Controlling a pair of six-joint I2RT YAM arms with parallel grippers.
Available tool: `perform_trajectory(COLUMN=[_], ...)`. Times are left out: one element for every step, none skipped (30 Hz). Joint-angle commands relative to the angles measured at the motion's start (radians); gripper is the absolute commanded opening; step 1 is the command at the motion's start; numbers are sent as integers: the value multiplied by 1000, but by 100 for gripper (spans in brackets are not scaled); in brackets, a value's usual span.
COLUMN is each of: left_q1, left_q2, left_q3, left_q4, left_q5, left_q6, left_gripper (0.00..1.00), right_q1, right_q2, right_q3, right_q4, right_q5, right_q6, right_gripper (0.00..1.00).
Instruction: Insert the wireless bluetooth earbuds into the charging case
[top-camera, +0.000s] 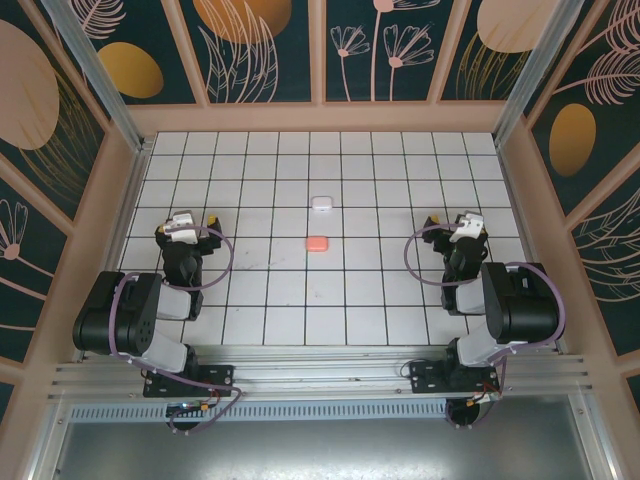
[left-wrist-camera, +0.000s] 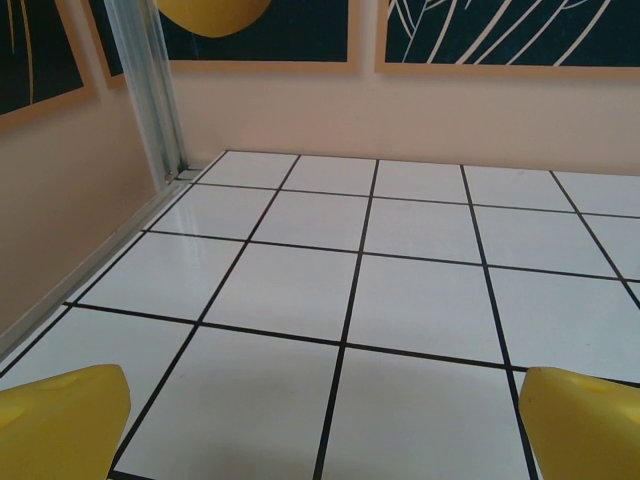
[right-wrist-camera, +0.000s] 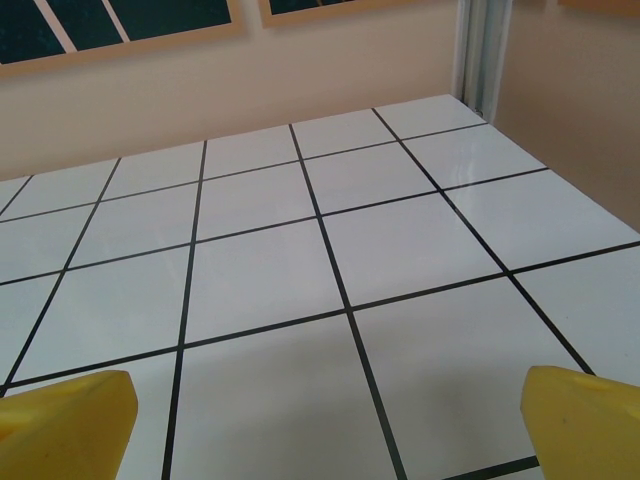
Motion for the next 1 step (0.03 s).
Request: perform_trajectory(left_q1=[8], left_q2=[0], left_q3=[10], left_q4=[38], left_q5=[11], left_q6=[-8], left_gripper=[99], right_q1=[-6], right_q2=[5], right_q3=[17], right_q4=[44], right_q5=[-13], right_q6=[-10], right_gripper=[99])
